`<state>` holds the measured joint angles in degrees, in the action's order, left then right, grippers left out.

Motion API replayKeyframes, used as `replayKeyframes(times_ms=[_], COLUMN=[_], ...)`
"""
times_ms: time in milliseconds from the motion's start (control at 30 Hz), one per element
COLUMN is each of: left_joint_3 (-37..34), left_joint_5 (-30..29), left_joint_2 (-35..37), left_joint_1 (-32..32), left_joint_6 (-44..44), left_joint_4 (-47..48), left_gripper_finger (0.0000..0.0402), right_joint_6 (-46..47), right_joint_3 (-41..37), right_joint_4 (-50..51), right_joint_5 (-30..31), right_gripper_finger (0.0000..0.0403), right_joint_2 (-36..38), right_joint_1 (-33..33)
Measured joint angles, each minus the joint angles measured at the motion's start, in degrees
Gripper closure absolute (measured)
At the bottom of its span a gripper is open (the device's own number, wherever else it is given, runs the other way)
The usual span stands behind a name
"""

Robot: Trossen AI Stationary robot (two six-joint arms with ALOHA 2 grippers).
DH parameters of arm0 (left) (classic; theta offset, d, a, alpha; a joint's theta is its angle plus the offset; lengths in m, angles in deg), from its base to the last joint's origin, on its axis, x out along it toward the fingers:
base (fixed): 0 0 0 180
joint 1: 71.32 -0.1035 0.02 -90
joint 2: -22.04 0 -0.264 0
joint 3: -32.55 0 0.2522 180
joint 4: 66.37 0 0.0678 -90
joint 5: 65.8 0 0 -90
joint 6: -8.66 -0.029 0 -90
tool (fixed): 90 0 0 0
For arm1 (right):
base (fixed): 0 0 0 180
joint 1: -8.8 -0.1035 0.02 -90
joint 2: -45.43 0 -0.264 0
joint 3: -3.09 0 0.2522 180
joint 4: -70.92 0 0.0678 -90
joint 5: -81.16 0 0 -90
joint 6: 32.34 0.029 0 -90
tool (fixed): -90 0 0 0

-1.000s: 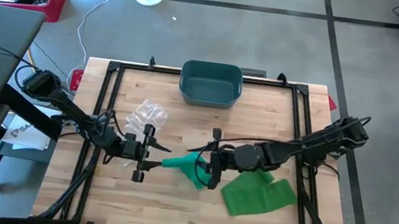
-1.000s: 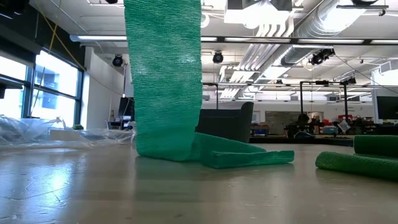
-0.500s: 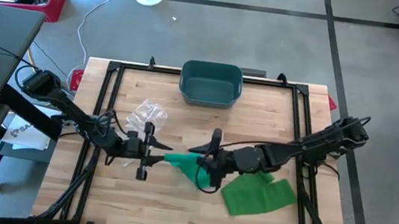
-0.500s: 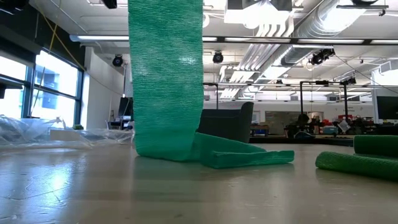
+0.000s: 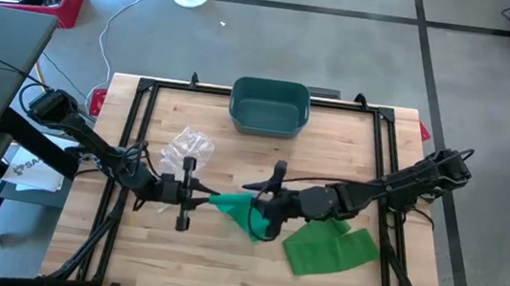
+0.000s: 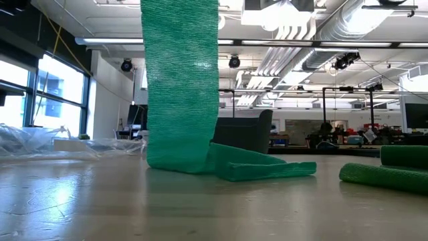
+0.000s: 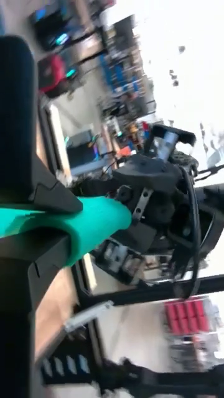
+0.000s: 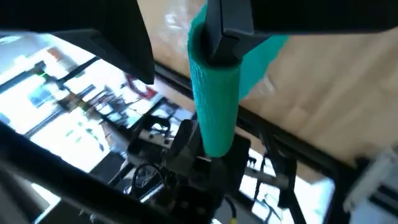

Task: Roll bandage
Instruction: Roll the blue bandage

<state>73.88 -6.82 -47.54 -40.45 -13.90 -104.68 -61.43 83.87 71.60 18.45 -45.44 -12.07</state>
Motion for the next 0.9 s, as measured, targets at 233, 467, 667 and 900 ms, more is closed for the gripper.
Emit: replayKeyframes(times_ms=[233, 467, 667, 900], left_joint_3=[3.39, 8.09, 9.05, 9.05], left_joint_5=[-1.51, -3.25, -3.79, -0.32], left_joint_2=[0.06, 0.55, 1.7, 1.77], left_joint_1=[0.09, -0.4, -1.98, -2.78], left_joint_6=[-3.43, 9.6, 24.66, 21.92], left_joint_4=[5.14, 14.55, 21.99, 23.45], left_gripper_finger=[0.0367, 0.0295, 0.0259, 0.0265], right_joint_6=[6.64, -19.73, -41.71, -29.85], right_joint_3=[0.0, 0.0, 0.0, 0.0], right_joint_4=[0.95, 1.77, 1.61, 0.29], right_joint_5=[-6.27, -4.56, 5.14, 10.23], right_gripper_finger=[0.0265, 0.0263, 0.0263, 0.0263], right_joint_2=[0.07, 0.06, 0.0, -0.02], right_joint_1=[2.65, 1.42, -2.03, -3.98])
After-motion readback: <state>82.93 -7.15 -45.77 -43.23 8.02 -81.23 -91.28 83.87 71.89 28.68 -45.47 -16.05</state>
